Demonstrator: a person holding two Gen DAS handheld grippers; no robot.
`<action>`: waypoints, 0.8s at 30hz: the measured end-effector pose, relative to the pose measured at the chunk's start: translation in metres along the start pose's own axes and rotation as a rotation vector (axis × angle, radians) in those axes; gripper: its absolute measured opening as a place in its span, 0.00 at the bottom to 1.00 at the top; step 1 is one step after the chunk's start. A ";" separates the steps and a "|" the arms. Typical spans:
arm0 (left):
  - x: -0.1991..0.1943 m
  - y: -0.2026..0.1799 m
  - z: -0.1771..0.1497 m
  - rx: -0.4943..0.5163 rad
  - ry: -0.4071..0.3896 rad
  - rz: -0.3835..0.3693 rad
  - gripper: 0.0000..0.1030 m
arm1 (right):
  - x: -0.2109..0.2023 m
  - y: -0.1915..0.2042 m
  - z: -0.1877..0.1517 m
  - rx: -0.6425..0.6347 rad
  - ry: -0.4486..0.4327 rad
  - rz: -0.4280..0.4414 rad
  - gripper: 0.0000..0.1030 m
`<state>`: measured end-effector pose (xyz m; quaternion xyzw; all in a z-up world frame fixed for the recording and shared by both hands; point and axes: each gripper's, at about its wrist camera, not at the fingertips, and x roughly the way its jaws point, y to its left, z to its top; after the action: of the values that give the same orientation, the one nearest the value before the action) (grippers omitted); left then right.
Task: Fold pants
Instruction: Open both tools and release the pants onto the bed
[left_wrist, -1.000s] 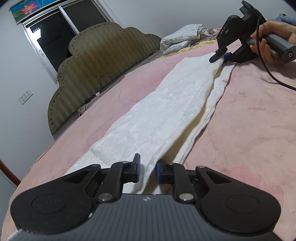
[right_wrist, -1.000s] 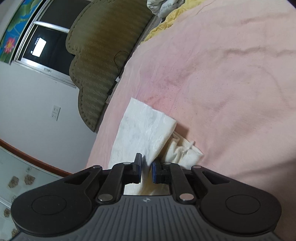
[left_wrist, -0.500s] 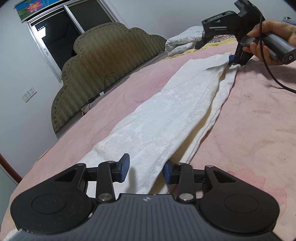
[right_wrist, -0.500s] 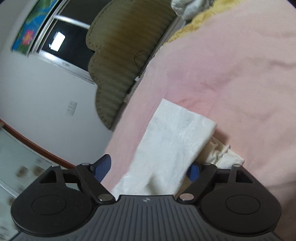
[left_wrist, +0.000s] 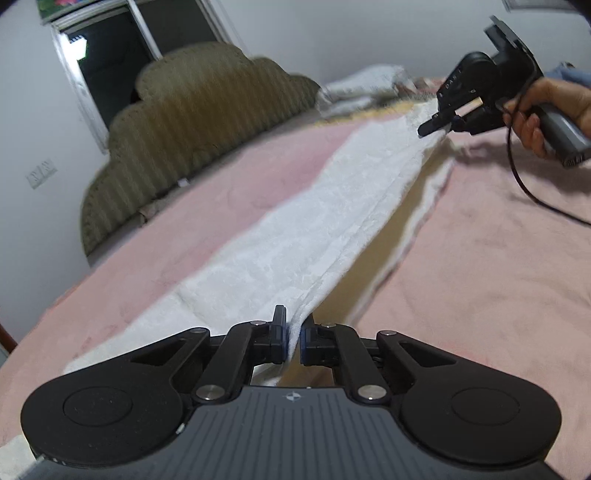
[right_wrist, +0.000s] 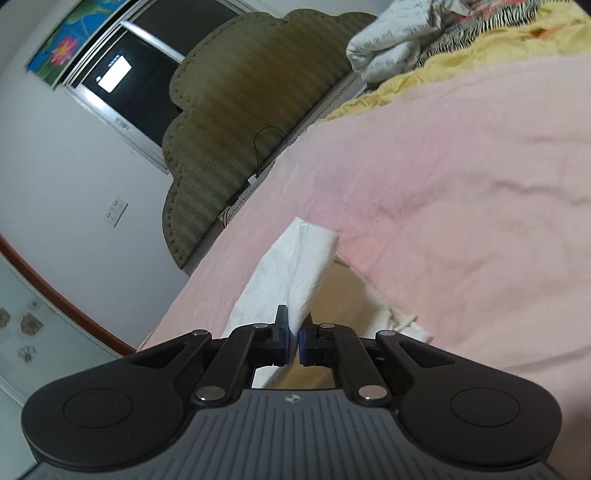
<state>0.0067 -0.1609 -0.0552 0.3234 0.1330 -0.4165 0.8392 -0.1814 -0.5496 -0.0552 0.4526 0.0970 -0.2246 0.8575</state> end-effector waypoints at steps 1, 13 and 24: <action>0.005 -0.002 -0.002 0.012 0.021 0.000 0.09 | 0.005 -0.005 0.003 -0.006 0.046 -0.018 0.06; -0.019 -0.003 0.003 -0.018 -0.008 -0.084 0.29 | -0.037 0.004 0.012 0.023 -0.224 -0.253 0.23; 0.002 0.021 0.034 -0.289 -0.058 0.105 0.78 | 0.088 0.068 0.004 -0.290 0.154 -0.119 0.65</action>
<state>0.0230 -0.1748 -0.0219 0.1933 0.1501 -0.3576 0.9012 -0.0723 -0.5457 -0.0357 0.3337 0.2206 -0.2231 0.8890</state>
